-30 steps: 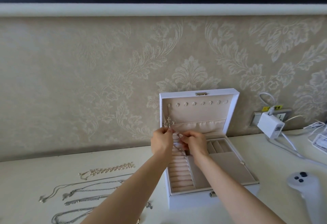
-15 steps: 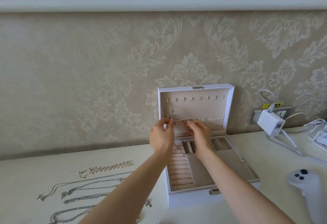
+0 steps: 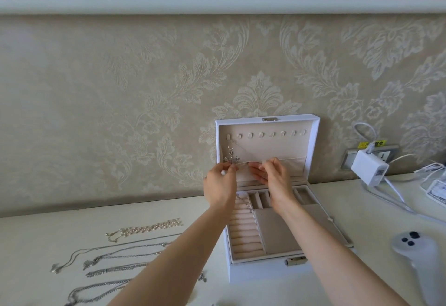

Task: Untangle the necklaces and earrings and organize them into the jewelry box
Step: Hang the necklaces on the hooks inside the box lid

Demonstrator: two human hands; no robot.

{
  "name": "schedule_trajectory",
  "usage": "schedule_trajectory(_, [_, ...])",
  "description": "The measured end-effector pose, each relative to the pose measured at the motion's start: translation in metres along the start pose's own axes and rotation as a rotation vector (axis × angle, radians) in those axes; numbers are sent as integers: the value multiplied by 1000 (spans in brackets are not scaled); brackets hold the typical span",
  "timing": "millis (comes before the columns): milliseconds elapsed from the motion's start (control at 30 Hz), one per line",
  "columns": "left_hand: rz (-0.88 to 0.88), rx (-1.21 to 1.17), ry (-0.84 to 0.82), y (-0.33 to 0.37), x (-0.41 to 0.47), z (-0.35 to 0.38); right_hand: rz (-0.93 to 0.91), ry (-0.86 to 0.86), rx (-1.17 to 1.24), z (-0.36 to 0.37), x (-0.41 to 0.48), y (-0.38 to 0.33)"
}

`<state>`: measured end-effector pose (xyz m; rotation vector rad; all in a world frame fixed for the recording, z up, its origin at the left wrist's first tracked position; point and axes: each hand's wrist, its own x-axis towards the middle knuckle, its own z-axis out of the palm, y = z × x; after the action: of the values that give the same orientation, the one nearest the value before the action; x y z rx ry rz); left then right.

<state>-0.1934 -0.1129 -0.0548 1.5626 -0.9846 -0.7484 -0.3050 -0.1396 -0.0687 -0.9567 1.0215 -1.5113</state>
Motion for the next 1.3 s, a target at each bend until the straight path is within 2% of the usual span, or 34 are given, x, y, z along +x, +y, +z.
schedule_trajectory(200, [0, -20, -12, 2, 0, -1, 145, -70, 176, -10, 3, 3])
schedule_trajectory(333, [18, -23, -2, 1, 0, 0, 161, -75, 195, -14, 4, 0])
schedule_trajectory(533, [-45, -57, 2, 11, 1, 3, 128, -53, -64, -7, 1, 4])
schedule_trajectory(733, [-83, -7, 12, 4, 2, -1, 248, -182, -348, 25, -14, 7])
schedule_trajectory(800, [-90, 12, 9, 1, 1, -3, 262, -218, -365, 33, -15, 9])
schedule_trajectory(900, [-110, 9, -11, 0, 0, -8, 343, -258, -263, 34, -15, 6])
schedule_trajectory(1167, [-196, 10, -138, -6, -4, -13, 245, -274, -491, -1, -32, -8])
schedule_trajectory(1233, [-149, 116, -108, -6, -10, -14, 215, -245, -502, -14, -35, -9])
schedule_trajectory(1300, [35, 309, -62, -1, -21, -15, 174, -224, -535, -24, -35, -11])
